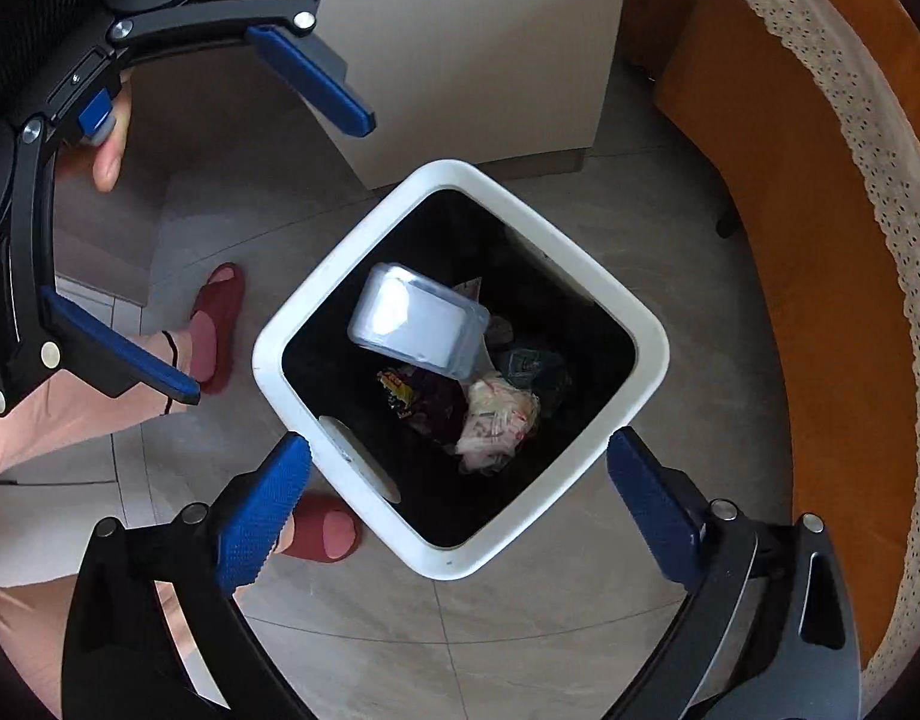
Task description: Collect trash
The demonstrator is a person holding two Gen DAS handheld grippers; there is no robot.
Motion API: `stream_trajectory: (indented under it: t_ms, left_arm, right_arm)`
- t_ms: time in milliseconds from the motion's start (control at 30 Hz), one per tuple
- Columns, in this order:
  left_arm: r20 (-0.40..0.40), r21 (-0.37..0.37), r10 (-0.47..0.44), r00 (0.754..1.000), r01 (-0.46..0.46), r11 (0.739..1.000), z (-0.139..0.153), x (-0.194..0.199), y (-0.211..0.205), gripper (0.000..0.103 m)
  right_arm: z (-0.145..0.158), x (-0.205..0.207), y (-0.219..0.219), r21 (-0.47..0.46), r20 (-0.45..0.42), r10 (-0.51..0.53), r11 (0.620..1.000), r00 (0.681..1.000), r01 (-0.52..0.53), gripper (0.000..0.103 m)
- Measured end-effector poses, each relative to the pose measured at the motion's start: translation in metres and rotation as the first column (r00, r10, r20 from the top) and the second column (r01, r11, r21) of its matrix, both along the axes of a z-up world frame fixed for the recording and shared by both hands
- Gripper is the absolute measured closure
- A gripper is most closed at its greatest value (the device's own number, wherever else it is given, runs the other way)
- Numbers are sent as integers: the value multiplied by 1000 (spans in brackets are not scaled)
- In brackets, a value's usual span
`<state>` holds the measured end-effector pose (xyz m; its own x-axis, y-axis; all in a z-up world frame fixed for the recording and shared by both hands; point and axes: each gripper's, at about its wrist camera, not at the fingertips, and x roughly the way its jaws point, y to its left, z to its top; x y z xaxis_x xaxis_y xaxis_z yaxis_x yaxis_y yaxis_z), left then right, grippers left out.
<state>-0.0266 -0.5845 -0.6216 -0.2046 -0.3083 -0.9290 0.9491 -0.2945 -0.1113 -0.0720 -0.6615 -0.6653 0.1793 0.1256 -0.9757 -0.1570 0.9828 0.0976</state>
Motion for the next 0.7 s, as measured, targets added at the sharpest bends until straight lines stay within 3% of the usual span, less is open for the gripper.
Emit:
stream_trajectory:
  t_ms: [133, 333, 533, 700]
  left_arm:
    - [10, 8, -35, 999, 35, 999, -7, -5, 6, 5]
    - [11, 12, -37, 999, 37, 999, -6, 0, 6, 5]
    - [17, 5, -20, 1000, 20, 1000, 11, 6, 6, 5]
    - [23, -23, 6, 1000, -5, 1000, 40, 9, 7, 5]
  right_arm:
    - [-9, 1, 10, -28, -13, 60, 998, 998, -61, 5]
    - [-11, 7, 12, -23, -25, 63, 998, 998, -63, 5]
    - [8, 12, 14, -17, -13, 40, 999, 999, -40, 5]
    - [36, 15, 19, -42, 1, 46, 998, 999, -46, 5]
